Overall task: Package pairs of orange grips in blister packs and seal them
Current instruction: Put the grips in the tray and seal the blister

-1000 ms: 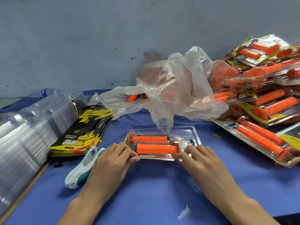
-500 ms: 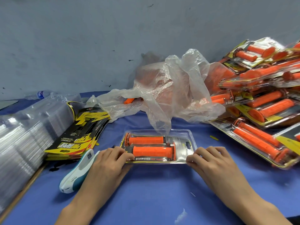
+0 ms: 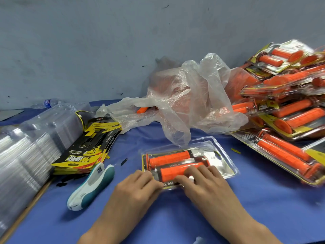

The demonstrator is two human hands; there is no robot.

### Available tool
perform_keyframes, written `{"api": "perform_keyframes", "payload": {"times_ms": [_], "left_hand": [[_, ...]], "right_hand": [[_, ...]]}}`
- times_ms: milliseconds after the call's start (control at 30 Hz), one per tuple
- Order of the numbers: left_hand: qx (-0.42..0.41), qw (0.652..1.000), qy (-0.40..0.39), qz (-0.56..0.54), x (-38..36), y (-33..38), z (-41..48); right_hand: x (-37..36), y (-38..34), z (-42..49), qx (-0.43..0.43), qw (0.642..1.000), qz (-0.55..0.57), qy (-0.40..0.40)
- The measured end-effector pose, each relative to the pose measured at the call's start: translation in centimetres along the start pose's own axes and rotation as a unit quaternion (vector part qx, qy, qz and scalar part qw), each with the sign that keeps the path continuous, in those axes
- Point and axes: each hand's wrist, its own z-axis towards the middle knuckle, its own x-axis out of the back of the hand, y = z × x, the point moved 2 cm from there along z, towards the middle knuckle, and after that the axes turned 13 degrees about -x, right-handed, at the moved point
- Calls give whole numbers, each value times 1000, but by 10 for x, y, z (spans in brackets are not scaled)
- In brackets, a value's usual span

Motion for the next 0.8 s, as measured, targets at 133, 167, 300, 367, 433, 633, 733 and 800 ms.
{"api": "perform_keyframes", "payload": {"times_ms": [133, 167, 300, 367, 433, 633, 733, 800], "left_hand": [[-26, 999, 6, -40, 0, 1, -4], [-8, 999, -4, -52, 3, -5, -8], [30, 998, -16, -59, 8, -24, -17], [22, 999, -10, -46, 5, -25, -18], [20, 999, -6, -37, 4, -25, -17], [-33, 999, 29, 1, 2, -15, -7], [-42, 998, 37, 25, 0, -4, -1], [-49, 997, 47, 35, -2, 6, 5]], "right_hand": [[3, -3, 4, -19, 998, 43, -44], [5, 0, 4, -29, 996, 62, -52], [13, 15, 3, -27, 987, 144, -71], [12, 19, 2, -12, 985, 152, -78], [11, 23, 3, -8, 984, 158, -79], [17, 31, 6, -18, 991, 97, -88], [18, 12, -10, -26, 991, 96, -84], [17, -5, -16, -16, 995, 92, -47]]}}
